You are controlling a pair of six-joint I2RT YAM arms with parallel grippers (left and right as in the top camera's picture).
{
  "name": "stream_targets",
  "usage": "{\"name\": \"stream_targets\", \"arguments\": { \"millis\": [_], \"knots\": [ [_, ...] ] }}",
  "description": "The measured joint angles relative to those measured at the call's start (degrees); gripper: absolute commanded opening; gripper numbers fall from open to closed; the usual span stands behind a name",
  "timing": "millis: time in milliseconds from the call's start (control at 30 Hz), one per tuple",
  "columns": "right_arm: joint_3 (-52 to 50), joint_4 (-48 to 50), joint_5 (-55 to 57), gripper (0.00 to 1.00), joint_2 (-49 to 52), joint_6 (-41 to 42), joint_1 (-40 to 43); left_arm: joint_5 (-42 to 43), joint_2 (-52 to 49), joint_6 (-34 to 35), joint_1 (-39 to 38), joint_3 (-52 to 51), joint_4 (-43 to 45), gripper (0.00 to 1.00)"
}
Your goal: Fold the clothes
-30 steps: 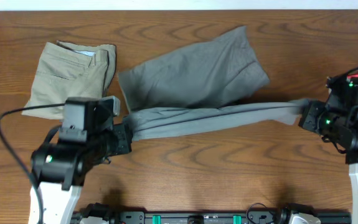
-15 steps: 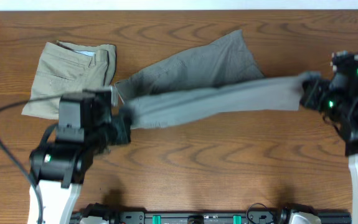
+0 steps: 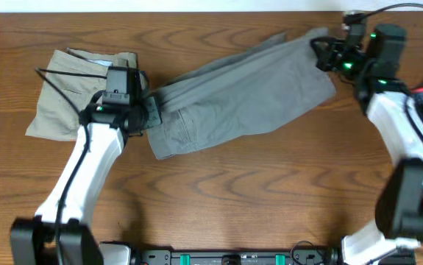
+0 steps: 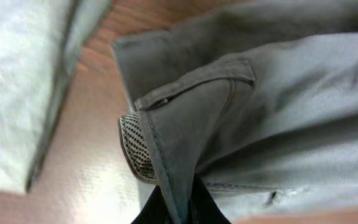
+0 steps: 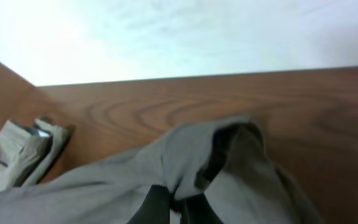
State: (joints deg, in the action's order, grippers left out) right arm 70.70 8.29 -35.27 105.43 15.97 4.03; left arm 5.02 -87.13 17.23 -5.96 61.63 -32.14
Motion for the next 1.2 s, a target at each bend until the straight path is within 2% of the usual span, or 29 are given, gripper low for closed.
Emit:
{"name": "stream_targets", "arguments": {
  "millis": [33, 67, 133, 167, 200, 233, 300, 400, 467, 500, 600, 667, 700, 767, 900, 967, 1133, 1200],
  "knots": [
    [0.0, 2.0, -0.2, 0.01, 1.7, 0.7, -0.4, -0.7, -1.0, 0.2, 0.4, 0.0, 0.8, 0.08],
    [0.0, 4.2, -0.5, 0.01, 3.9, 1.6, -0.9, -1.4, -2.2, 0.4, 0.9, 0.0, 1.7, 0.13],
    [0.0, 7.8, -0.7, 0.03, 7.5, 3.0, -1.6, -2.9, -4.3, 0.6, 1.6, 0.0, 3.3, 0.48],
    [0.0, 9.3, -0.4, 0.17, 9.2, 3.6, -1.8, -3.7, -5.0, 0.7, 1.9, 0.0, 4.0, 0.66],
    [0.0, 9.8, -0.2, 0.22, 10.3, 4.4, -1.8, -4.6, -5.8, 0.7, 2.3, 0.0, 4.6, 0.79],
    [0.0, 10.1, 0.3, 0.25, 11.3, 4.7, -1.8, -5.4, -6.4, 0.6, 2.7, 0.0, 5.3, 0.85],
    [0.0, 9.1, 1.4, 0.36, 12.7, 5.3, -1.6, -6.8, -7.0, -0.3, 3.3, 0.0, 5.4, 0.96],
    [0.0, 6.1, 1.8, 0.37, 12.5, 5.4, -0.7, -7.9, -6.2, -2.4, 3.5, 0.1, 3.0, 0.99],
    [0.1, 2.2, 1.2, 0.37, 11.5, 5.6, 0.3, -8.3, -4.5, -3.8, 3.5, 0.1, 0.6, 0.99],
    [0.1, -0.3, 0.8, 0.37, 10.5, 5.6, 0.9, -8.3, -3.2, -4.2, 3.5, 0.1, -0.1, 0.94],
    [0.1, -9.3, -1.0, 0.4, 6.6, 4.6, 2.4, -7.1, 2.2, -5.3, 3.3, 0.3, -1.5, 0.59],
    [0.2, -16.8, -1.5, 0.43, 3.1, 3.1, 2.5, -5.1, 5.7, -6.5, 3.0, 1.0, -2.6, 0.44],
    [0.4, -20.6, -1.5, 0.43, 1.7, 2.3, 2.2, -4.1, 6.9, -6.9, 2.6, 1.4, -3.3, 0.4],
    [0.6, -26.6, -0.6, 0.4, -0.3, 0.7, 1.1, -2.4, 7.6, -8.0, 1.8, 1.8, -4.1, 0.38],
    [0.6, -29.0, 4.6, 0.06, 1.5, -1.2, -3.2, 1.0, 3.2, -8.8, -0.3, 1.6, -4.4, 0.34],
    [0.5, -27.5, 5.9, 0.05, 3.4, -1.8, -4.7, 2.2, 0.1, -9.6, -1.2, 1.5, -4.1, 0.34],
    [0.4, -15.6, 11.0, 0.01, 11.4, -0.3, -7.6, 4.2, -8.2, -11.3, -2.9, 0.6, -3.2, 0.33],
    [0.4, -15.5, 13.4, 0.01, 13.9, 0.6, -7.9, 4.6, -10.3, -11.5, -3.1, 0.5, -3.1, 0.34]
  ]
}}
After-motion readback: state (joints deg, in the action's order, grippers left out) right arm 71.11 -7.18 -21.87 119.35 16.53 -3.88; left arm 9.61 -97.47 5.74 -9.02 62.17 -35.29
